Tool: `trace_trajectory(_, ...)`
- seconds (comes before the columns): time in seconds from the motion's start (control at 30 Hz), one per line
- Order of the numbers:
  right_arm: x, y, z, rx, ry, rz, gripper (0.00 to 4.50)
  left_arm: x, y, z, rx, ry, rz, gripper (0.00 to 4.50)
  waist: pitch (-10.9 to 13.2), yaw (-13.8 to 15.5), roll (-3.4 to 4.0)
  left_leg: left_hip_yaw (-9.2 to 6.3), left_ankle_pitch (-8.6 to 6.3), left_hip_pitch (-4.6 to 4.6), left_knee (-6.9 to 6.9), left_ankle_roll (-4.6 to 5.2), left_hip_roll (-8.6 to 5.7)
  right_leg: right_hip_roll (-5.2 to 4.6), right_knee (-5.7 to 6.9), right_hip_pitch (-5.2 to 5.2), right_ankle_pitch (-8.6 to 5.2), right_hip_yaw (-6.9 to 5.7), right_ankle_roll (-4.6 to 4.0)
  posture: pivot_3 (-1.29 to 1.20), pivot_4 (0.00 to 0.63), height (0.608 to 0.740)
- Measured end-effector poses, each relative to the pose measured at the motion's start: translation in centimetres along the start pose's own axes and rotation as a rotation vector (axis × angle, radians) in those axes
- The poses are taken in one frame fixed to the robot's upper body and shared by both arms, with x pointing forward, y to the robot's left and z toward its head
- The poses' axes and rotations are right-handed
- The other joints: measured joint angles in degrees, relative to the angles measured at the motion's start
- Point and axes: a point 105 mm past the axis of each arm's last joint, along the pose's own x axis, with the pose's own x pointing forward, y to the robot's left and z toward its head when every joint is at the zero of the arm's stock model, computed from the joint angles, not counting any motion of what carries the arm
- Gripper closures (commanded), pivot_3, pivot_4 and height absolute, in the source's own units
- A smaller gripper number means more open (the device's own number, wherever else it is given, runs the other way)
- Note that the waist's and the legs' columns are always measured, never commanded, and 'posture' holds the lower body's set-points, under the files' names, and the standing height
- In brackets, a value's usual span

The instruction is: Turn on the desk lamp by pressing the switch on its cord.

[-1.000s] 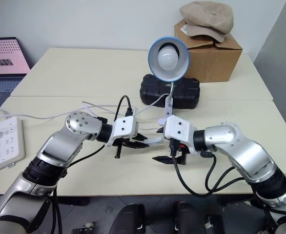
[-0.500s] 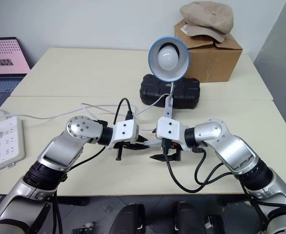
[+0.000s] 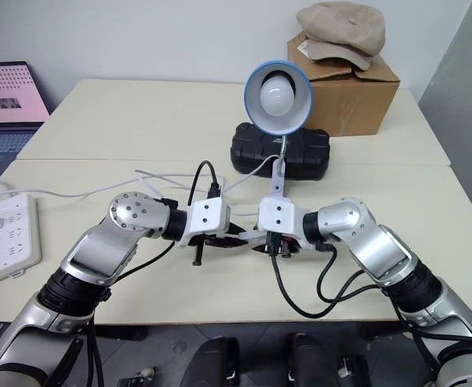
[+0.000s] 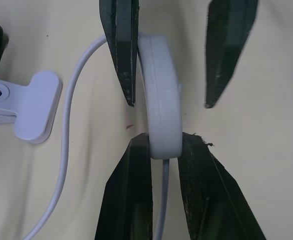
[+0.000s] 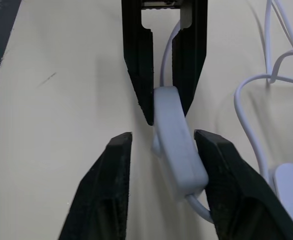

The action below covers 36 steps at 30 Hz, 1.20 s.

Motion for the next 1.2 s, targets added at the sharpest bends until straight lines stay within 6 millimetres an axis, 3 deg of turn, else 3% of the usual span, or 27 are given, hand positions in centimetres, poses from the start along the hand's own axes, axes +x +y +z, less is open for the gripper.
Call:
trace_trajectory(0.13, -0.01, 0.05, -0.06, -0.012, -0.001, 0.019, 3.97, -0.18, 0.07, -0.01, 0.029, 0.008, 0.005, 4.10, 0.0, 0.0, 0.00, 0.00, 0.00, 0.00, 0.00, 0.00, 0.00, 0.00, 0.00, 0.00, 0.00, 0.00, 0.00, 0.00, 0.150, 0.740)
trace_trajectory(0.87, 0.15, 0.11, 0.06, -0.039, -0.008, 0.033, 3.97, -0.33, 0.03, -0.08, 0.082, 0.012, 0.008, 4.10, 0.0, 0.0, 0.00, 0.00, 0.00, 0.00, 0.00, 0.00, 0.00, 0.00, 0.00, 0.00, 0.00, 0.00, 0.00, 0.00, 0.150, 0.740)
trace_trajectory(0.9, 0.13, 0.10, 0.07, -0.038, -0.009, 0.033, 3.41, -0.33, 0.03, -0.08, 0.083, 0.012, 0.008, 4.10, 0.0, 0.0, 0.00, 0.00, 0.00, 0.00, 0.00, 0.00, 0.00, 0.00, 0.00, 0.00, 0.00, -0.01, 0.00, 0.00, 0.150, 0.740)
trace_trajectory(0.97, 0.11, 0.07, 0.09, -0.034, -0.012, 0.032, 3.19, -0.33, 0.03, -0.06, 0.084, 0.011, 0.008, 4.10, 0.0, 0.0, 0.00, 0.01, 0.00, 0.00, 0.00, 0.00, 0.00, 0.00, 0.00, 0.00, 0.00, 0.00, 0.00, 0.00, 0.150, 0.740)
trace_trajectory(1.1, 0.15, 0.34, 0.23, -0.015, -0.030, 0.046, 2.20, -0.33, 0.10, -0.10, 0.081, 0.011, 0.013, 4.10, 0.0, 0.0, 0.00, 0.00, 0.00, 0.00, 0.00, 0.00, 0.01, 0.00, 0.00, 0.00, 0.00, -0.01, 0.00, 0.00, 0.150, 0.740)
trace_trajectory(1.2, 0.10, 0.62, 0.31, -0.012, -0.031, 0.063, 2.14, -0.34, 0.12, -0.14, 0.079, 0.012, 0.014, 4.10, 0.0, 0.0, 0.00, 0.01, 0.00, 0.00, 0.00, 0.00, 0.00, 0.00, 0.00, 0.00, 0.00, 0.00, 0.00, 0.00, 0.150, 0.740)
